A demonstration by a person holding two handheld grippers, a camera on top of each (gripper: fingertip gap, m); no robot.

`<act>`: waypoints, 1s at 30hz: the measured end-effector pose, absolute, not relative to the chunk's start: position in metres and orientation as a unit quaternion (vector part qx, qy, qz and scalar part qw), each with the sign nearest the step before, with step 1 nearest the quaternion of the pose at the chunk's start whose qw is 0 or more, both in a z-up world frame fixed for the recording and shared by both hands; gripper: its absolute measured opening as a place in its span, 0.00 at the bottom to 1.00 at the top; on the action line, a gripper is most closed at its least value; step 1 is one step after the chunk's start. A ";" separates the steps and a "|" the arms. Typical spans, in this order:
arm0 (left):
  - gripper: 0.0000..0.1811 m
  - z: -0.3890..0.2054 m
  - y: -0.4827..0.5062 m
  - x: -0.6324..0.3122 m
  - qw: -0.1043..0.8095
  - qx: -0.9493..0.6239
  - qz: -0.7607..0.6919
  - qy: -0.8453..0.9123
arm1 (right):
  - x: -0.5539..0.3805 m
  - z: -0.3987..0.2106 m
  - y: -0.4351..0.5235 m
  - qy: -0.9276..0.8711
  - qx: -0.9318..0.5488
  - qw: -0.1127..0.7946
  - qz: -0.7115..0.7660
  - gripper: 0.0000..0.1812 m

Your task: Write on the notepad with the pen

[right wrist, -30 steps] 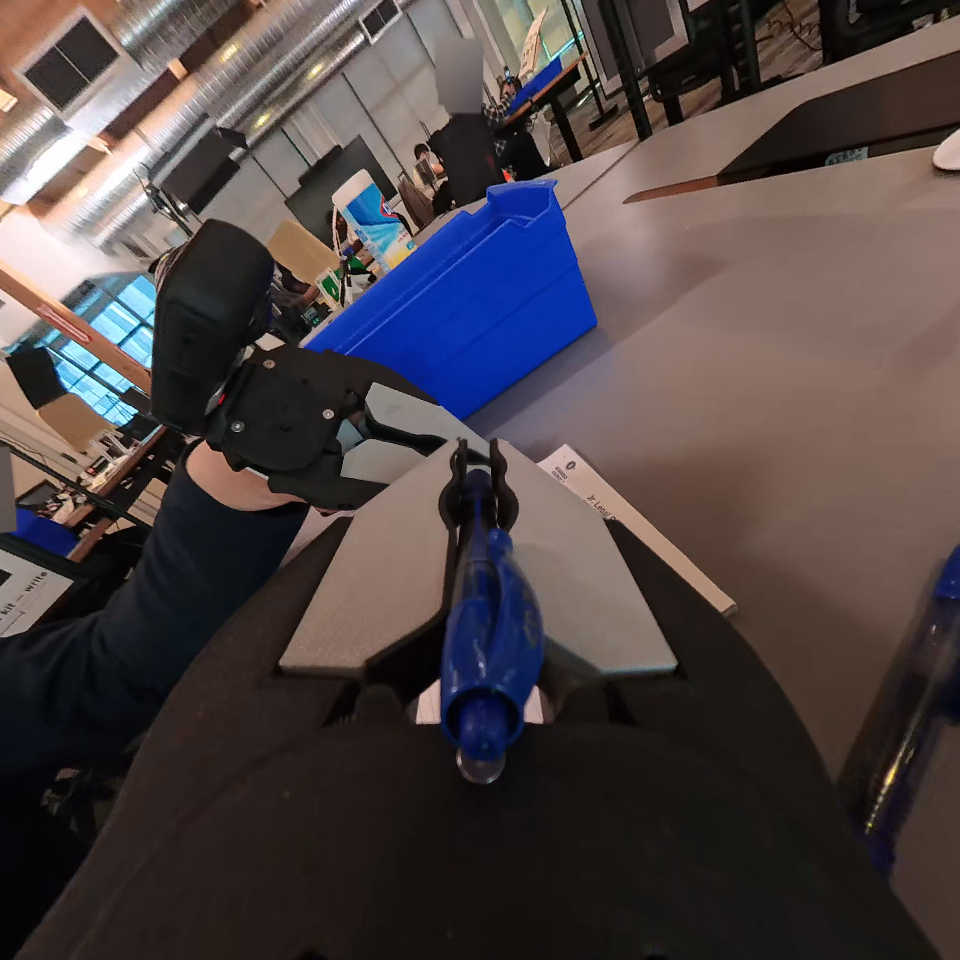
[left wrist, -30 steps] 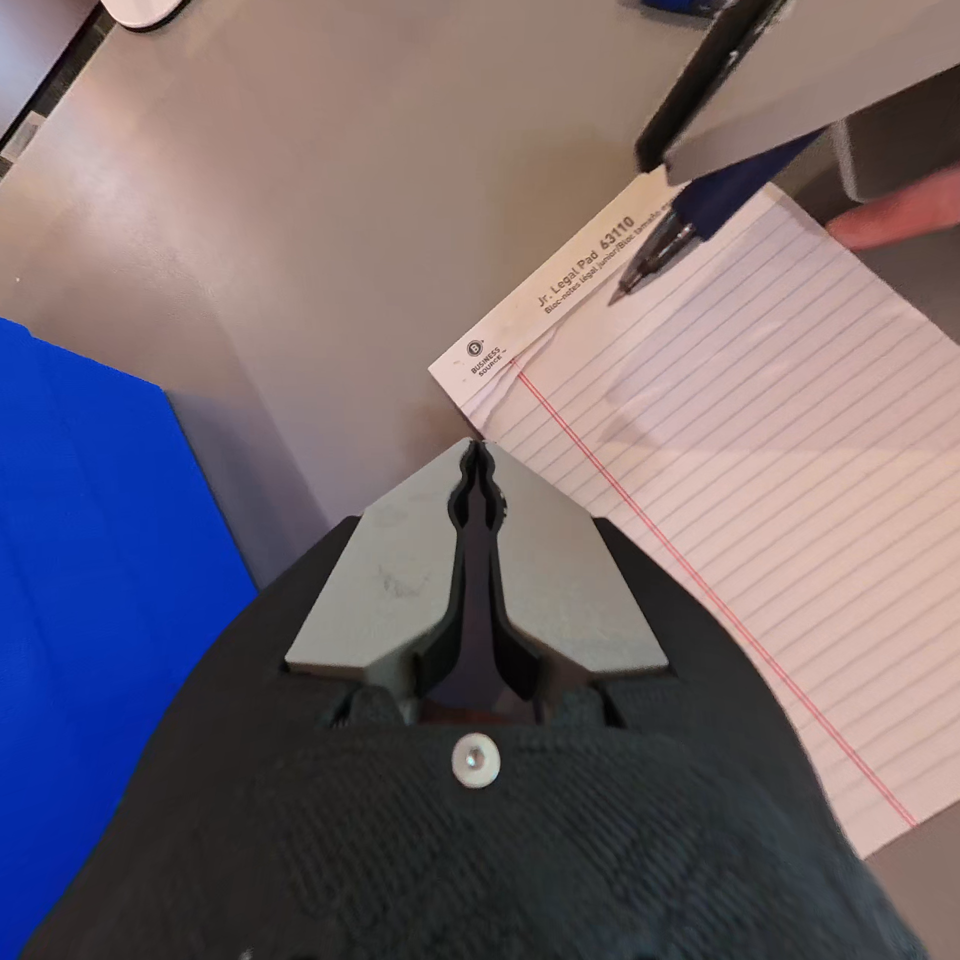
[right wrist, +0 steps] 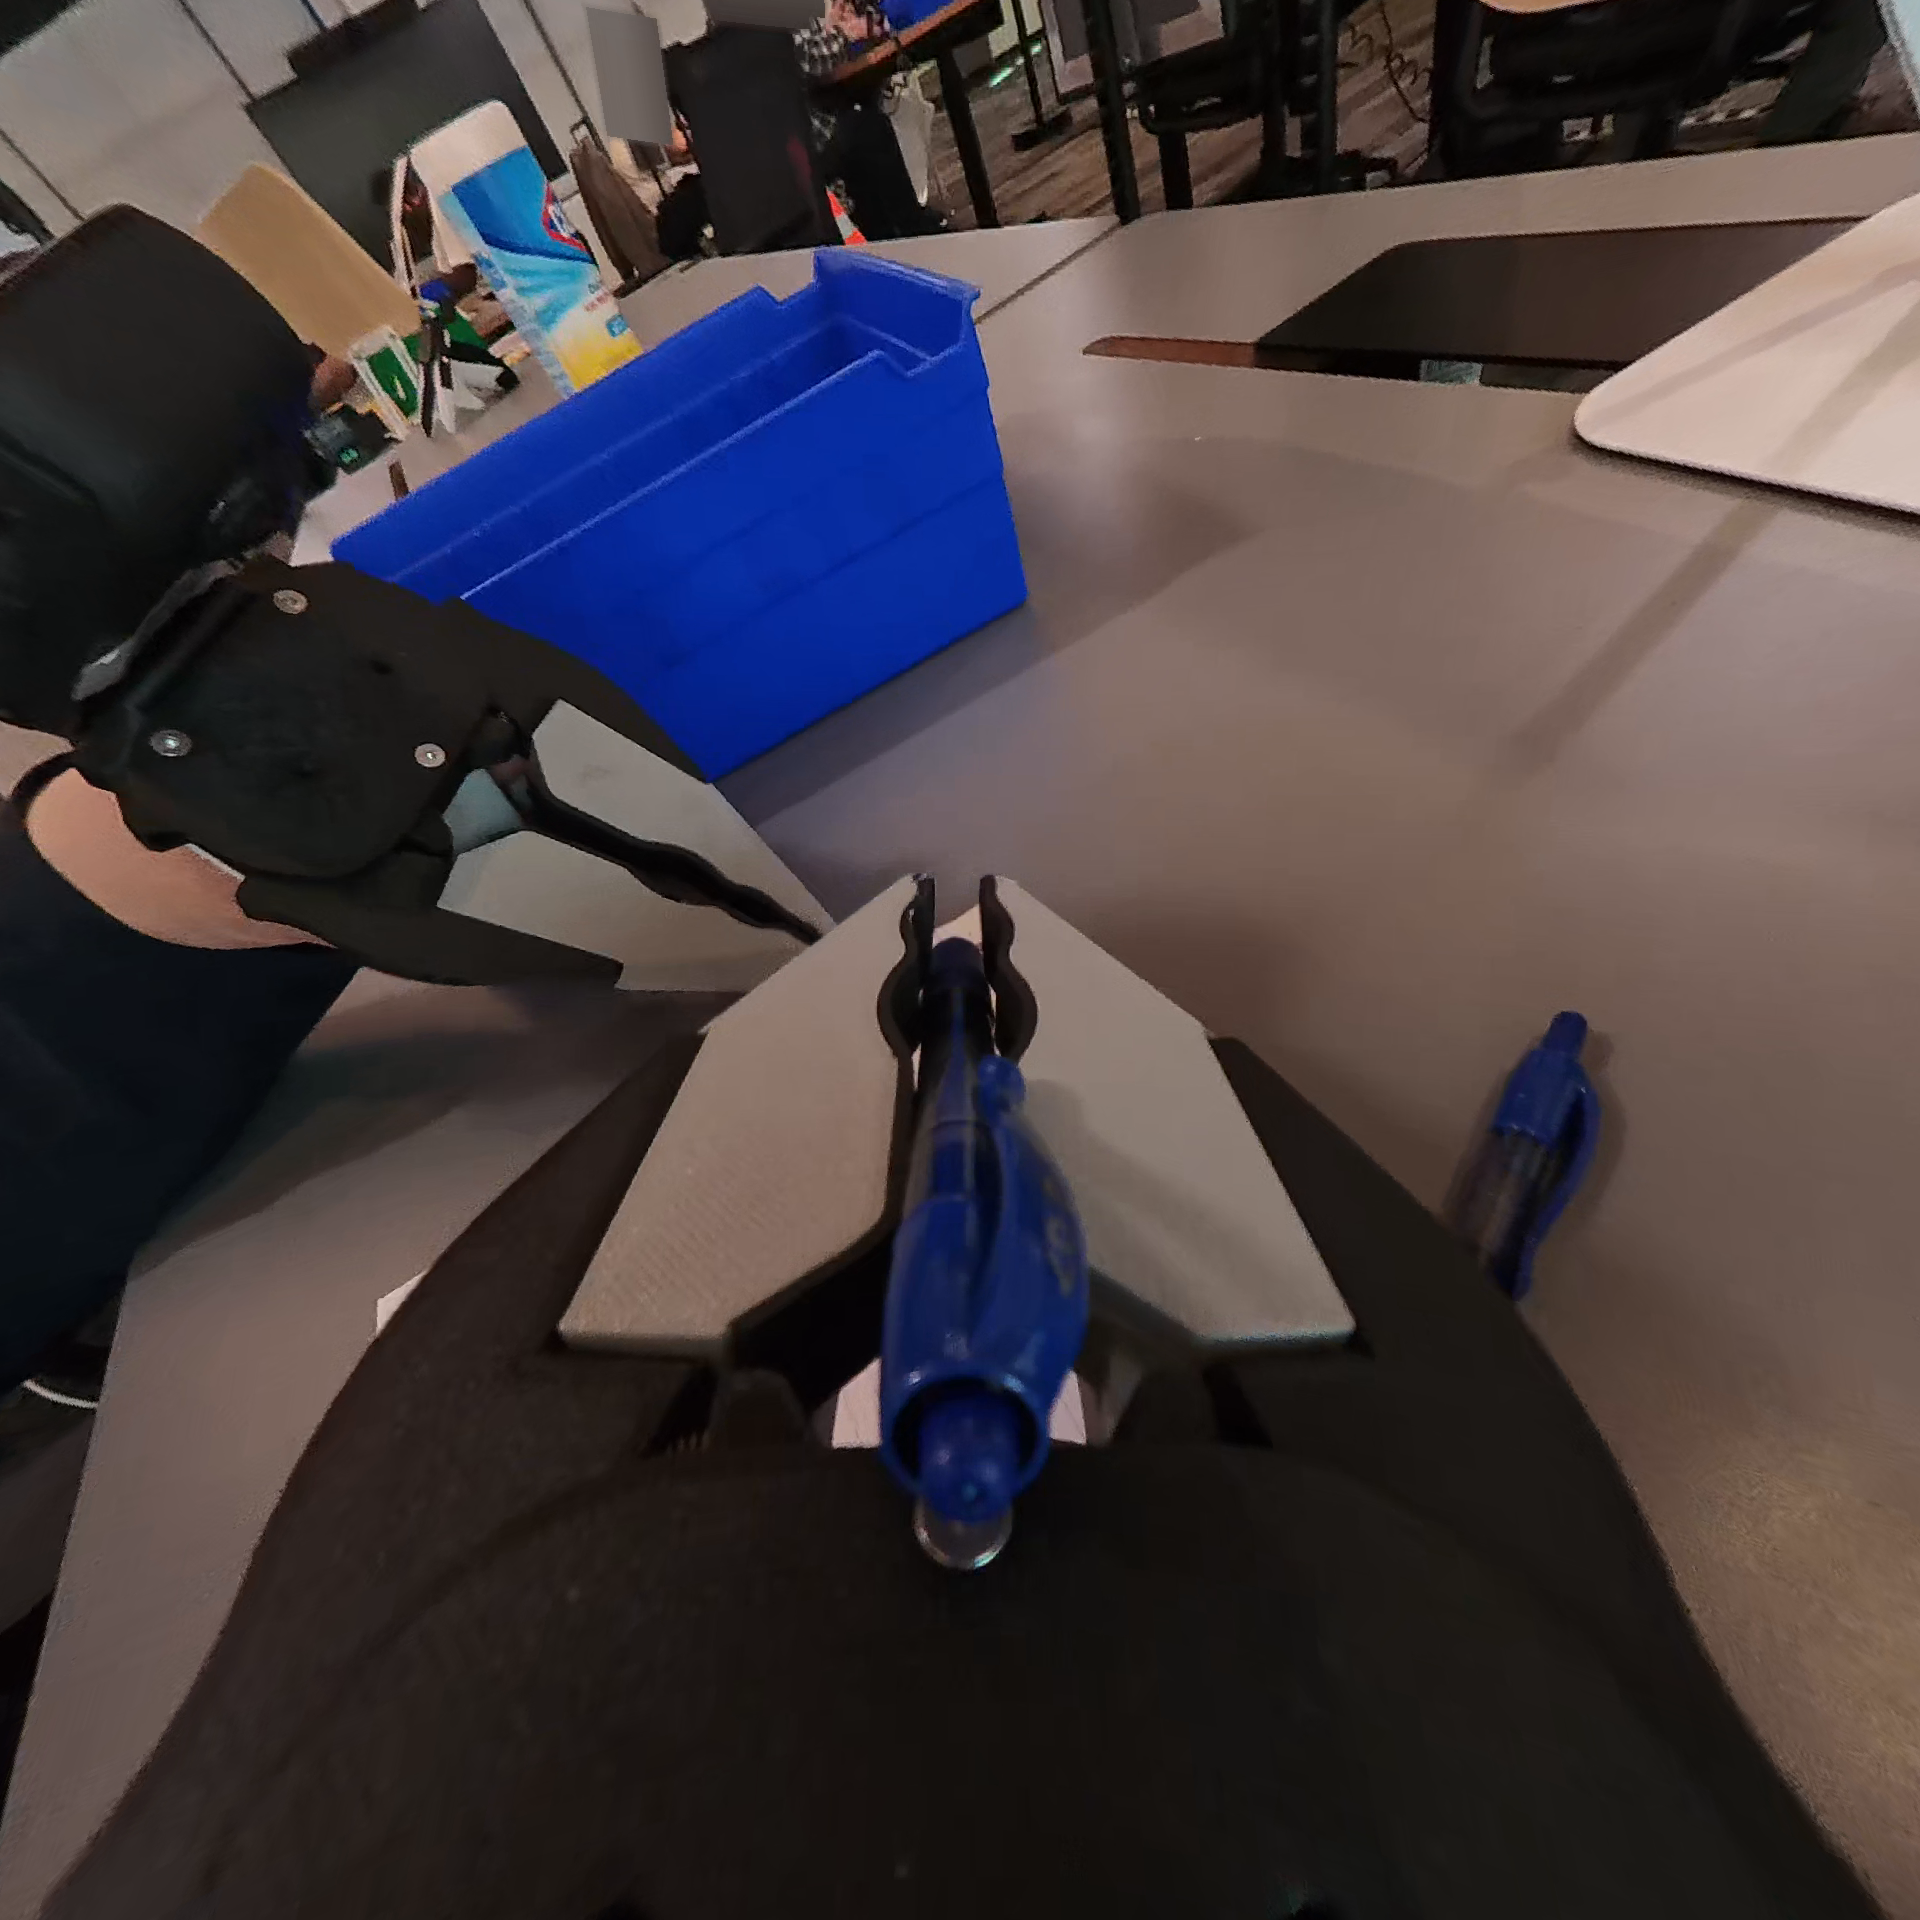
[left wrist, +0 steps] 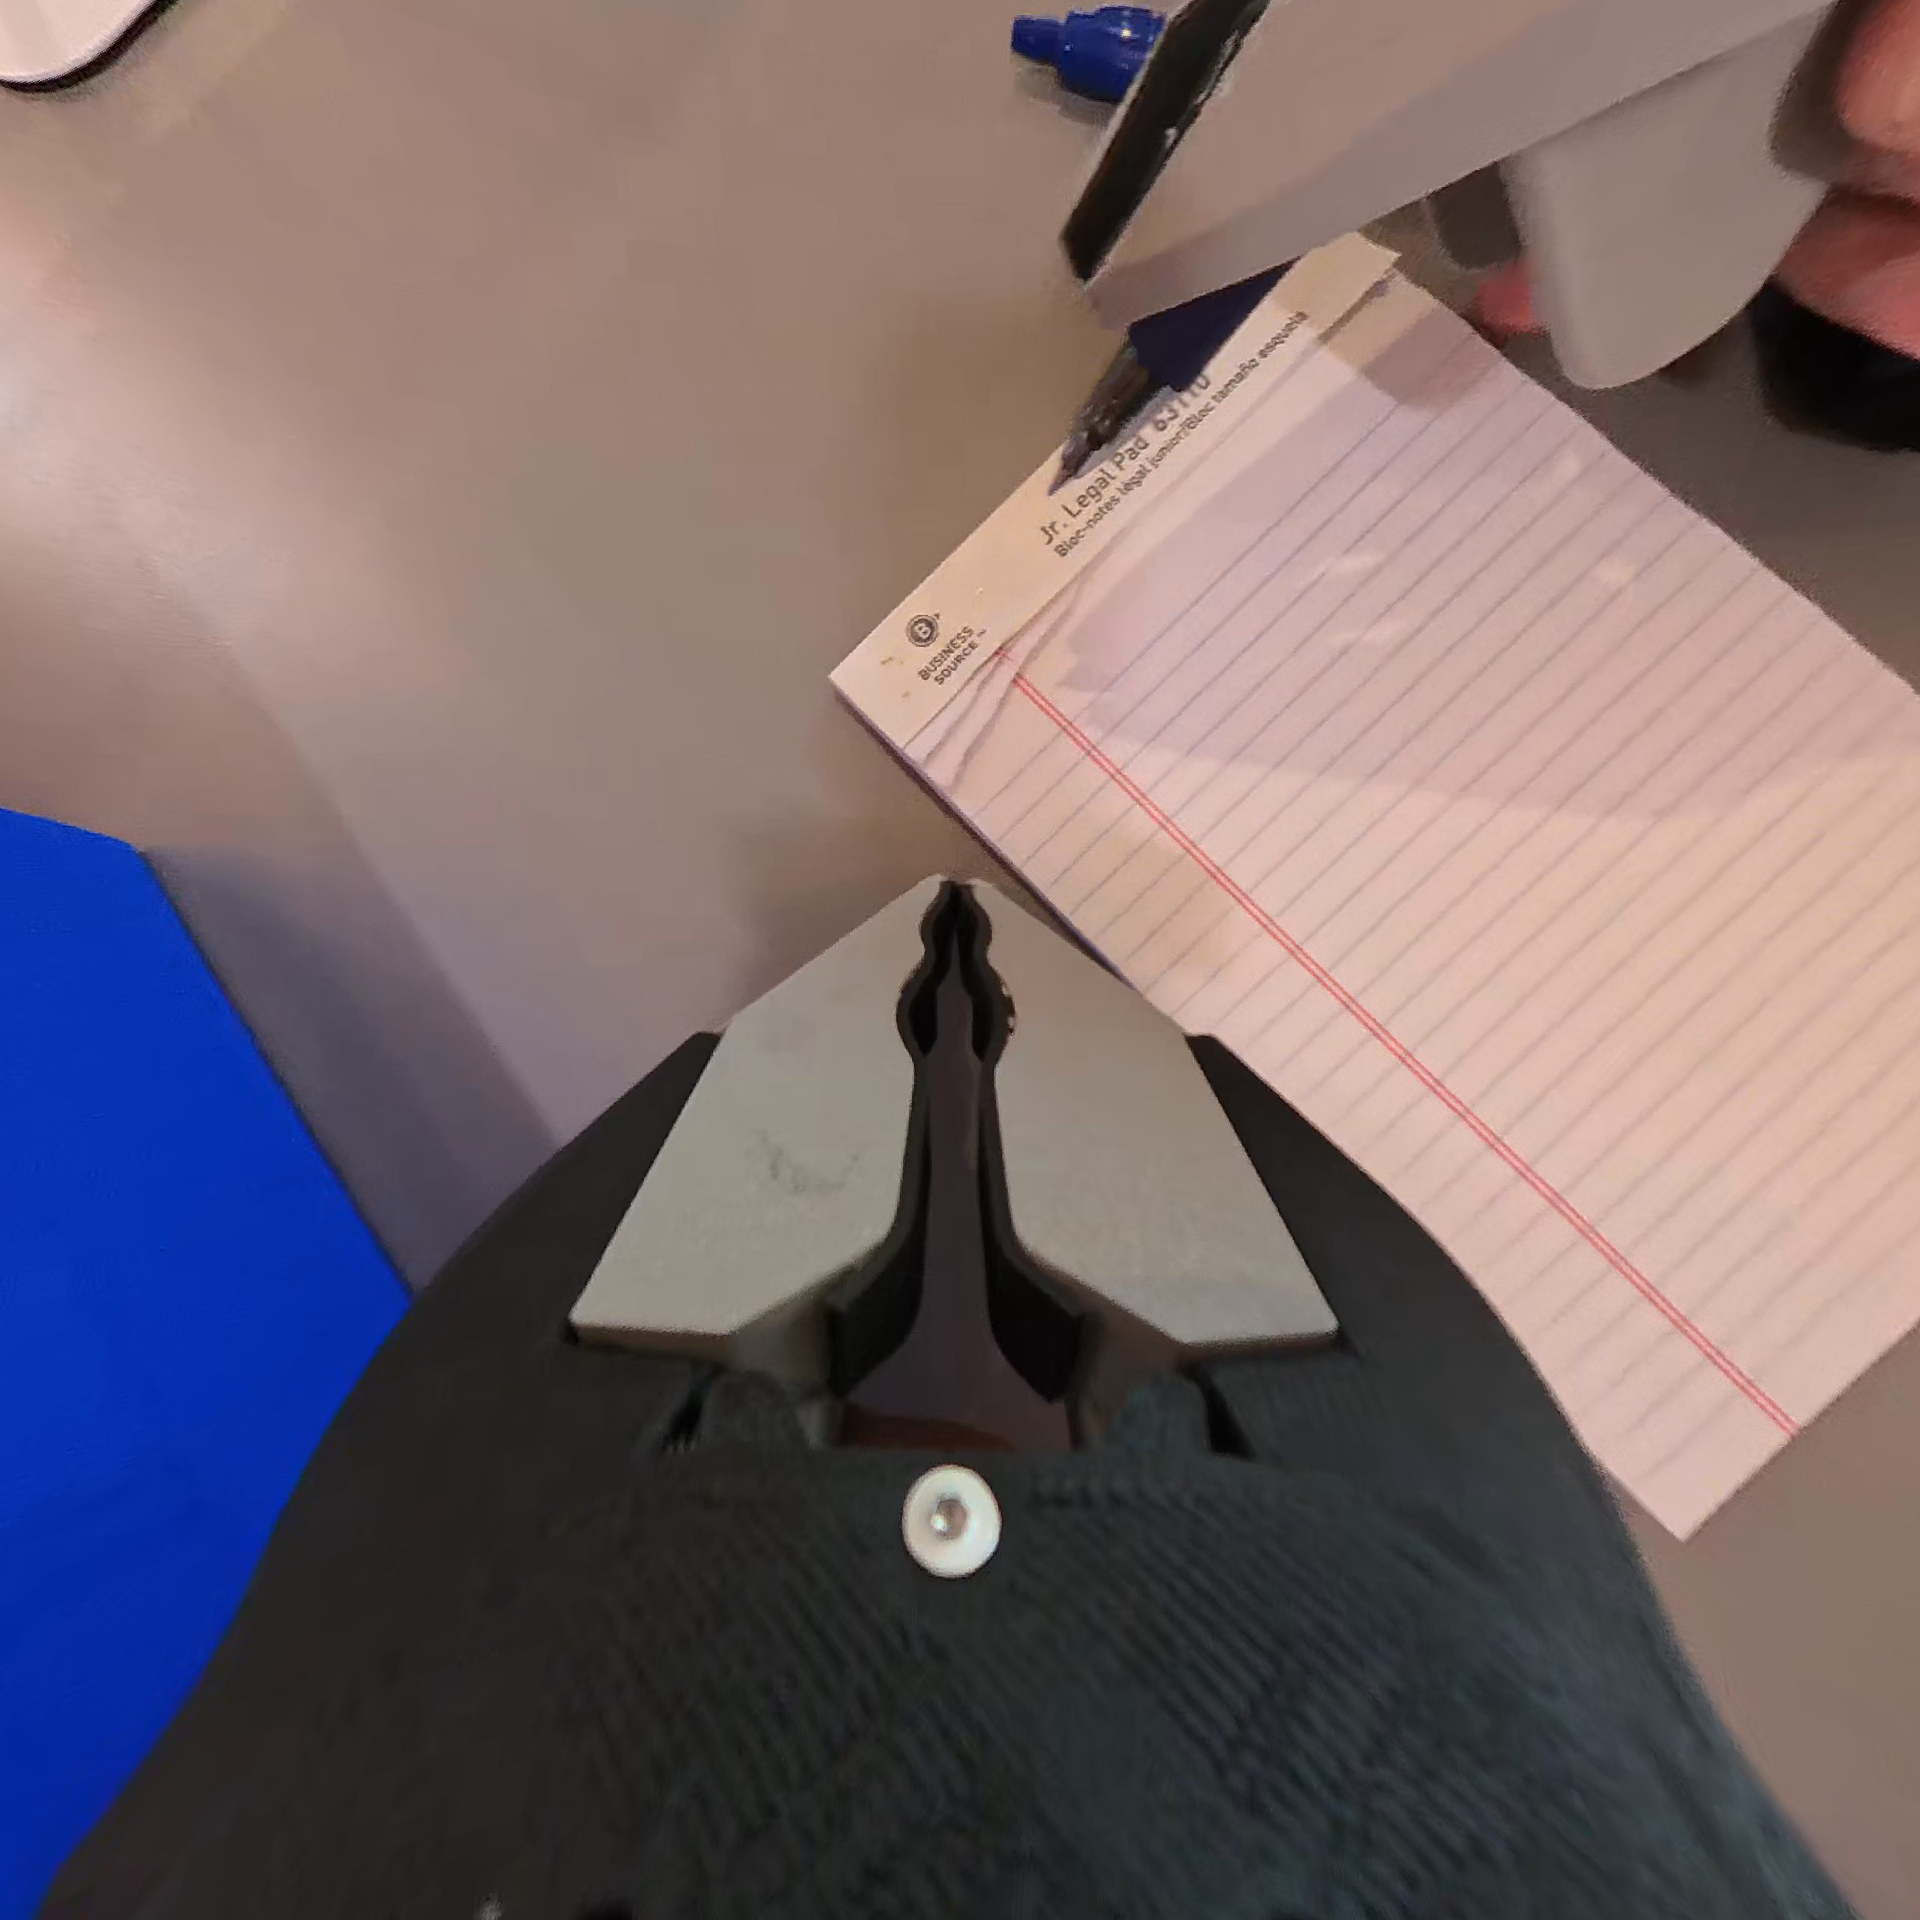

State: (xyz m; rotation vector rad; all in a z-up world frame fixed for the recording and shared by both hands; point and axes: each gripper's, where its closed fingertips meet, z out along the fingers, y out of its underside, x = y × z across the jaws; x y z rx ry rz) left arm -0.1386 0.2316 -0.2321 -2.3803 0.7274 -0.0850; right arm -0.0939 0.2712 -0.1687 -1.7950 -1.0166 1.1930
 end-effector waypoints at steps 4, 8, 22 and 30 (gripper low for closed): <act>0.00 -0.232 0.234 -0.136 0.327 -0.903 -0.029 0.277 | -0.098 -0.164 0.266 -0.397 -0.685 0.368 0.488 0.03; 0.00 -0.232 0.235 -0.136 0.330 -0.902 -0.023 0.278 | -0.100 -0.161 0.264 -0.403 -0.675 0.371 0.494 0.03; 0.00 -0.232 0.236 -0.136 0.334 -0.901 -0.020 0.278 | -0.099 -0.160 0.264 -0.402 -0.671 0.372 0.500 0.03; 0.00 -0.232 0.237 -0.136 0.335 -0.900 -0.022 0.278 | -0.099 -0.161 0.264 -0.409 -0.673 0.376 0.488 0.03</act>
